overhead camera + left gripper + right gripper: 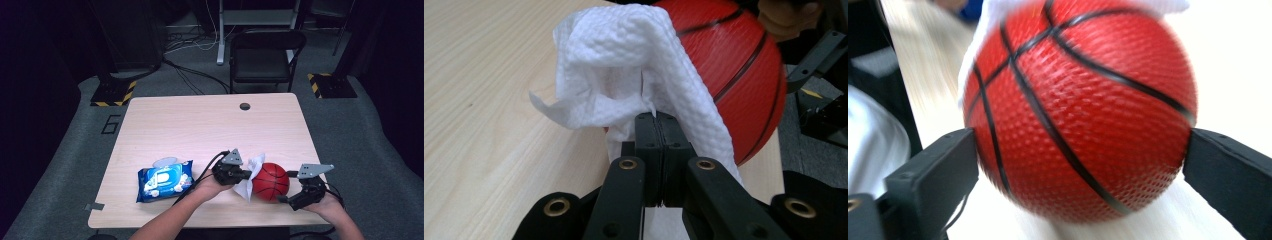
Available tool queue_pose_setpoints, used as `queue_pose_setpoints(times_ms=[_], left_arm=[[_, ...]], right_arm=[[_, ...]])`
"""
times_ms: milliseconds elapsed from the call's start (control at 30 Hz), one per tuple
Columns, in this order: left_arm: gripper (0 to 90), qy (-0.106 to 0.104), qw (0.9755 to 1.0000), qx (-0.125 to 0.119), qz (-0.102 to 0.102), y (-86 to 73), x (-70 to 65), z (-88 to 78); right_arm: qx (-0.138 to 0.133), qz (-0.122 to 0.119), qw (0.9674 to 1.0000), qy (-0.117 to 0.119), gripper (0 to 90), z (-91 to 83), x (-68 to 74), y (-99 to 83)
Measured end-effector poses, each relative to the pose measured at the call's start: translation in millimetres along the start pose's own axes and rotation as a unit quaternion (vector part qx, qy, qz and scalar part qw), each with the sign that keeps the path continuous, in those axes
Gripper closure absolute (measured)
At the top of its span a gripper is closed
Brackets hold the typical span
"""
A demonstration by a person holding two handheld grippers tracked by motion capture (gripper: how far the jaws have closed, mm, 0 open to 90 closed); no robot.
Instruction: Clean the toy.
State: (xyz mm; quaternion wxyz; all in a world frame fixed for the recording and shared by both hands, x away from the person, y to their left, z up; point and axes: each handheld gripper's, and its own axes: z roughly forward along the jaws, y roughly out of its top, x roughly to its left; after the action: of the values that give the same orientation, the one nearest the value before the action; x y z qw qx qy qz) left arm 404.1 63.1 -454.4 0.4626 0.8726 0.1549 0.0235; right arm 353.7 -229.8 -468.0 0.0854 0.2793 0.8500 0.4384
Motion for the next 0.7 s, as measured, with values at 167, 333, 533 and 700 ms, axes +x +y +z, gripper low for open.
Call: queue_pose_setpoints(times_ms=[167, 333, 533, 700], left_arm=[[89.0, 0.003, 1.0, -0.008, 0.0, -2.6, -1.8, -18.7], [89.0, 0.011, 0.9998, -0.015, 0.01, 1.6, -4.2, -25.6], [88.8, 0.036, 0.9991, -0.022, 0.007, 5.2, 1.0, -28.6], [88.8, 0.039, 0.9988, -0.03, -0.006, 5.9, 9.5, -26.2]], right_arm=[[-0.041, 0.009, 0.9991, 0.01, 7.0, 12.0, 9.1, 24.2], [-0.046, 0.011, 0.9989, -0.001, 8.1, 24.4, 10.0, 40.4], [-0.065, 0.008, 0.9978, -0.013, 15.3, 36.2, 7.9, 57.6], [-0.094, -0.019, 0.9953, -0.01, 24.6, 22.9, 6.9, 64.1]])
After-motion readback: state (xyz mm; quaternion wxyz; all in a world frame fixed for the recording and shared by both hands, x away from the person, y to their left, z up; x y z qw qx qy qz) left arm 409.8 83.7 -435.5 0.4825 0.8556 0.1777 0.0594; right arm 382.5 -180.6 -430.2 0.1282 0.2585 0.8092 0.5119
